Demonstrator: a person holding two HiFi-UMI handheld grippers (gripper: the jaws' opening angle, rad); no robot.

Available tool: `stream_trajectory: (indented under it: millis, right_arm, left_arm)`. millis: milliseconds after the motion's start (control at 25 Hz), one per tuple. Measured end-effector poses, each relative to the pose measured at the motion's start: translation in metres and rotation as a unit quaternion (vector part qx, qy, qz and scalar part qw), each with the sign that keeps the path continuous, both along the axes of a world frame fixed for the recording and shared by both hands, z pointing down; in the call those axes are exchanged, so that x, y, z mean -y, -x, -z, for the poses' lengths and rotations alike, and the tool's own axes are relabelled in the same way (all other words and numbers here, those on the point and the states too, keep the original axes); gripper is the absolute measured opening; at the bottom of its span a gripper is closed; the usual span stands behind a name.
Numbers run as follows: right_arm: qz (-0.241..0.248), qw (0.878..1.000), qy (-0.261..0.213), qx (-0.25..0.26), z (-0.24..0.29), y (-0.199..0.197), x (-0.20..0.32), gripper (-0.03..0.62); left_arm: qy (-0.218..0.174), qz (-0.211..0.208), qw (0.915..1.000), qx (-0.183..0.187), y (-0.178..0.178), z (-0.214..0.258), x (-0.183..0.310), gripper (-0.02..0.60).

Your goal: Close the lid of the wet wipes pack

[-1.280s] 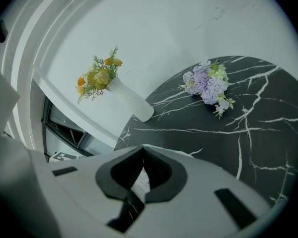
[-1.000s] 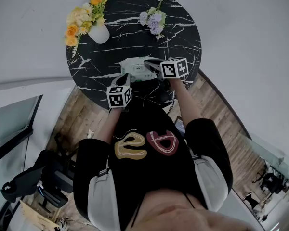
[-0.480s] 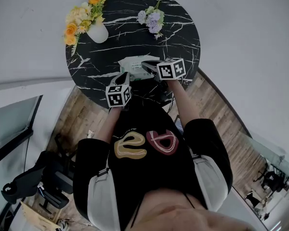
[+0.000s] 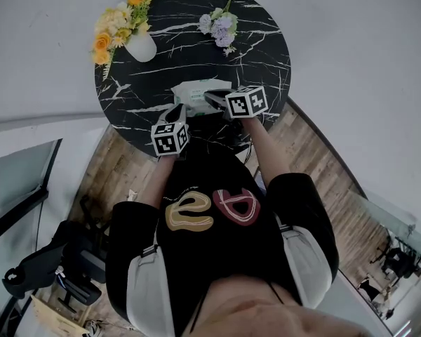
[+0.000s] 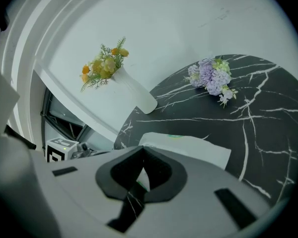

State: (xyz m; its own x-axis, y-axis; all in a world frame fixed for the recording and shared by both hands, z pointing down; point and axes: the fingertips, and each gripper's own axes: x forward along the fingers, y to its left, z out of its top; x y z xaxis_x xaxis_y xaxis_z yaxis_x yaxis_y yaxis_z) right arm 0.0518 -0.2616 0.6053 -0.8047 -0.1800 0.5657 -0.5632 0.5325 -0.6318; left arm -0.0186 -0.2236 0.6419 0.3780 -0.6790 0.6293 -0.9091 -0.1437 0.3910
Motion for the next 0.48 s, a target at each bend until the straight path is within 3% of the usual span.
stream_trajectory:
  millis: [480]
  right_arm:
    - [0.004, 1.0, -0.001, -0.018, -0.011, 0.001, -0.012, 0.012]
  left_arm:
    - [-0.004, 0.024, 0.9997, -0.004, 0.018, 0.004, -0.004, 0.02]
